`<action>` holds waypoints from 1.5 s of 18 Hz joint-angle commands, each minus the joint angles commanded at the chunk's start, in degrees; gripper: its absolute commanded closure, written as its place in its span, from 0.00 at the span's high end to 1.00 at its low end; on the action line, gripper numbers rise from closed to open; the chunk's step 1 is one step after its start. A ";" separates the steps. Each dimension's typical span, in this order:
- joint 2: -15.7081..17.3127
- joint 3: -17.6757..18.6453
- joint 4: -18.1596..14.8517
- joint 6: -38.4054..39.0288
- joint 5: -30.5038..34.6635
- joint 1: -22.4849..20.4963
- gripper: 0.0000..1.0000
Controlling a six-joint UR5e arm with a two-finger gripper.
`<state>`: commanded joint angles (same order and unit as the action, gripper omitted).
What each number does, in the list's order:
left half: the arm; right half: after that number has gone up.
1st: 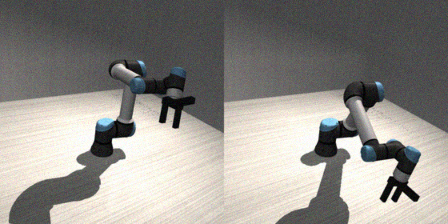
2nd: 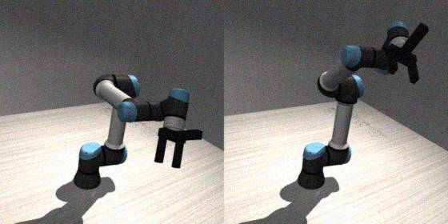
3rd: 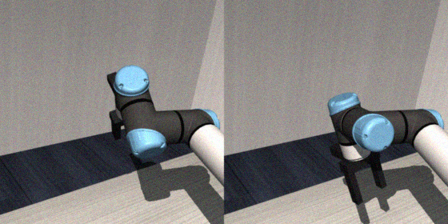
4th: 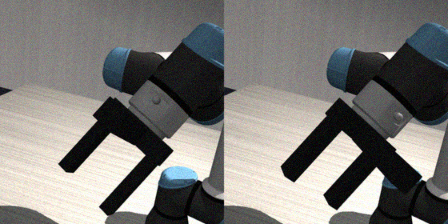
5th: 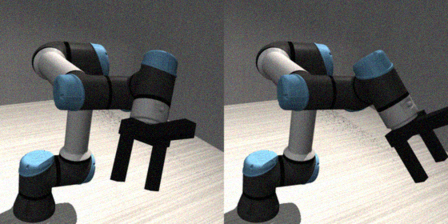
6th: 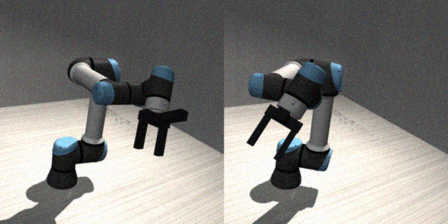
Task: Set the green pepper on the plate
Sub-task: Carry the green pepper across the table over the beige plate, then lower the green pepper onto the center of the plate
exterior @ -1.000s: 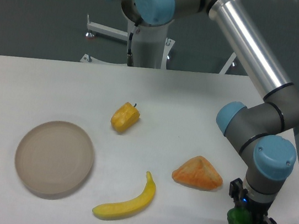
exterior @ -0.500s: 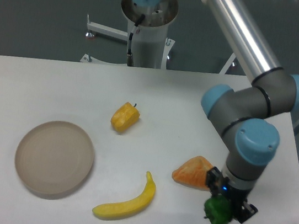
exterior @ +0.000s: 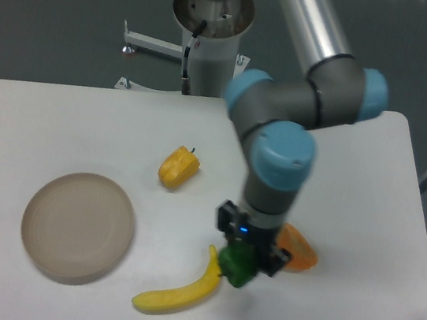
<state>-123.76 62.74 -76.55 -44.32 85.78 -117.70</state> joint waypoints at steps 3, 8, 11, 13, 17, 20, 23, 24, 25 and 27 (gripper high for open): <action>2.37 3.34 0.09 5.81 0.35 4.31 0.58; 5.11 8.79 0.44 13.55 0.53 9.50 0.58; 5.28 10.64 1.75 17.94 0.70 12.05 0.58; 5.20 12.05 3.68 20.75 0.79 13.37 0.58; 4.06 14.07 9.13 25.86 0.79 14.78 0.58; 3.00 14.16 10.19 26.65 1.14 15.04 0.58; 1.95 14.25 11.07 27.36 1.14 15.31 0.58; 1.42 14.25 11.16 27.27 1.14 15.31 0.58; 0.98 14.25 11.42 27.27 1.14 15.39 0.58; 0.28 14.16 11.95 27.18 1.14 15.40 0.58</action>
<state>-123.48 76.91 -64.60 -17.14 86.92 -102.30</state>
